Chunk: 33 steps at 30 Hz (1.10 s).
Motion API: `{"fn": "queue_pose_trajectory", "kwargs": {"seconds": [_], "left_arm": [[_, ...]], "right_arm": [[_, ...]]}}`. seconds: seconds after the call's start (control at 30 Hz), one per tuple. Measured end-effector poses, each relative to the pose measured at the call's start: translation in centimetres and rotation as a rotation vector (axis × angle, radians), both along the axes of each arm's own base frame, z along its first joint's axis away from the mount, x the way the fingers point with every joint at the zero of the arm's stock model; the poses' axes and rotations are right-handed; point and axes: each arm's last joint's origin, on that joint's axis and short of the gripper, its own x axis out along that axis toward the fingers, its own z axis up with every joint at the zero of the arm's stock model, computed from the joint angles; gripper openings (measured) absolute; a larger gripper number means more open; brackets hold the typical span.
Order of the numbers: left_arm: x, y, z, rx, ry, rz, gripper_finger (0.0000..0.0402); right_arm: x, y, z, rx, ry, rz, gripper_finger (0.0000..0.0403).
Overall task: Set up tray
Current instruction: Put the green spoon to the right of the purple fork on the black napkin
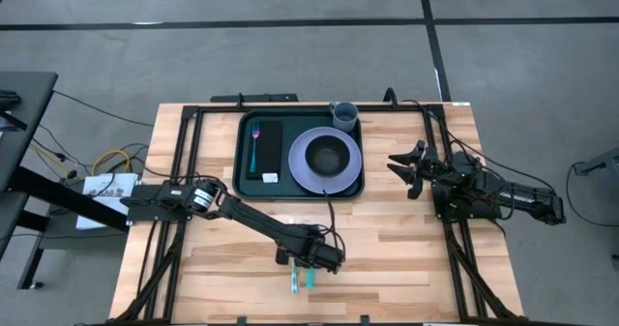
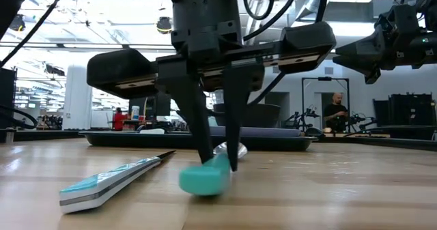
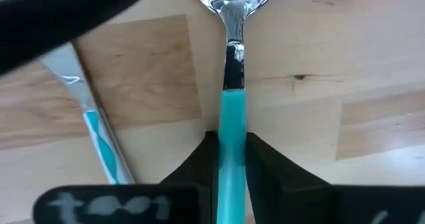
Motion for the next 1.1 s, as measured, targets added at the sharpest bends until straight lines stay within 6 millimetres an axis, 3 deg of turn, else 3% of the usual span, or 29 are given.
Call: {"fn": "queue_pose_trajectory", "kwargs": {"seconds": [0.13, 0.33, 0.5, 0.6, 0.73, 0.93, 1.0, 1.1], "left_arm": [[0.1, -0.1, 0.2, -0.011, -0.013, -0.006, 0.0031], [-0.5, 0.1, 2.3, 0.019, -0.049, -0.013, 0.0031], [-2.6, 1.2, 9.2, 0.106, -0.147, 0.037, 0.0031], [-4.6, 2.5, 12.1, 0.209, -0.132, 0.062, 0.0031], [-8.3, 6.0, 16.7, 0.307, -0.045, 0.098, 0.0031], [-11.5, 13.6, 20.6, 0.378, 0.079, 0.085, 0.0031], [-11.8, 16.5, 21.3, 0.387, 0.076, 0.068, 0.0031], [-12.2, 21.1, 20.7, 0.381, 0.135, 0.065, 0.0031]], "right_arm": [[0.0, 0.0, 0.0, 0.0, -0.001, 0.0, 0.0137], [0.0, 0.0, 0.0, 0.0, -0.001, 0.0, 0.0139], [0.0, 0.0, 0.0, 0.0, -0.001, 0.0, 0.0138], [0.0, 0.0, 0.0, 0.0, -0.001, 0.0, 0.0137], [0.0, 0.0, 0.0, 0.0, -0.001, 0.0, 0.0137], [0.0, 0.0, 0.0, 0.0, 0.001, 0.0, 0.0138], [0.0, 0.0, 0.0, 0.0, 0.001, 0.0, 0.0139], [0.0, 0.0, 0.0, 0.001, 0.001, 0.0, 0.0138]]}}
